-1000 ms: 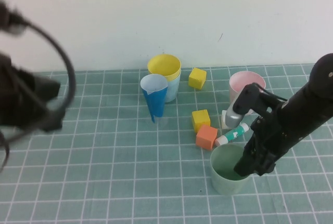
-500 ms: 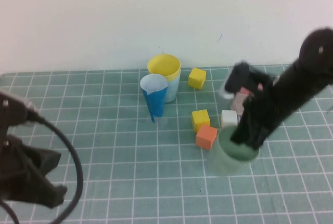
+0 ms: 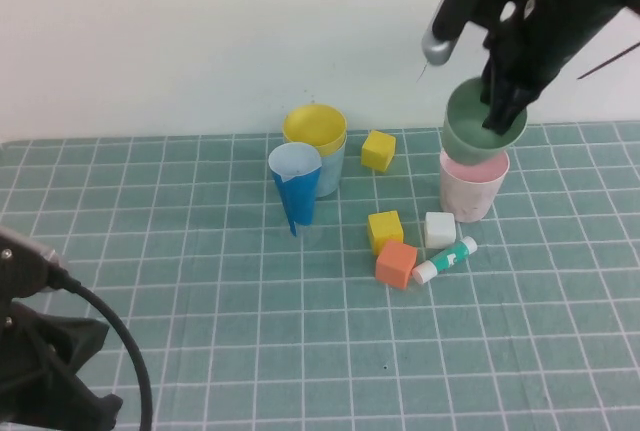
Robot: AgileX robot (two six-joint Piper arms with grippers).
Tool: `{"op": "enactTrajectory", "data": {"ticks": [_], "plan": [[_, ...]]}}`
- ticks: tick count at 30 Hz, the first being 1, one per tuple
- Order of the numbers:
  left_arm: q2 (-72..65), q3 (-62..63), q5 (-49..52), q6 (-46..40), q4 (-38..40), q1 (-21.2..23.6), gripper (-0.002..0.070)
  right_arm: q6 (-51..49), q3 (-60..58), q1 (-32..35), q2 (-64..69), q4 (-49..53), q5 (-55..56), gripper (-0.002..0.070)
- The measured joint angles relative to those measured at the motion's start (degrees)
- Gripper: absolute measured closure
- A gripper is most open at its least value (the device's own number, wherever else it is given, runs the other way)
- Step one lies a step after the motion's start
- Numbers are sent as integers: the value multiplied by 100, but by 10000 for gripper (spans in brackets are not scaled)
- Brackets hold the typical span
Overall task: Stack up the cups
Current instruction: Place the green cup on the pink cup
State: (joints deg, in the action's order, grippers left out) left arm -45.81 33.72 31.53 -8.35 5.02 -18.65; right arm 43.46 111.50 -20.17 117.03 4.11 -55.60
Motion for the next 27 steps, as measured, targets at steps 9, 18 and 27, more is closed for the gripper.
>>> {"op": "enactTrajectory", "data": {"ticks": [9,18,27], "plan": [[0,0,-147,8,-9,0,673,-117,676,0,869,191,-452,659],[0,0,-147,8,-11,0,673,-544,703,0,1003,218,-498,605],[0,0,-147,8,-11,0,673,-1328,798,41,1003,157,-547,282]]}}
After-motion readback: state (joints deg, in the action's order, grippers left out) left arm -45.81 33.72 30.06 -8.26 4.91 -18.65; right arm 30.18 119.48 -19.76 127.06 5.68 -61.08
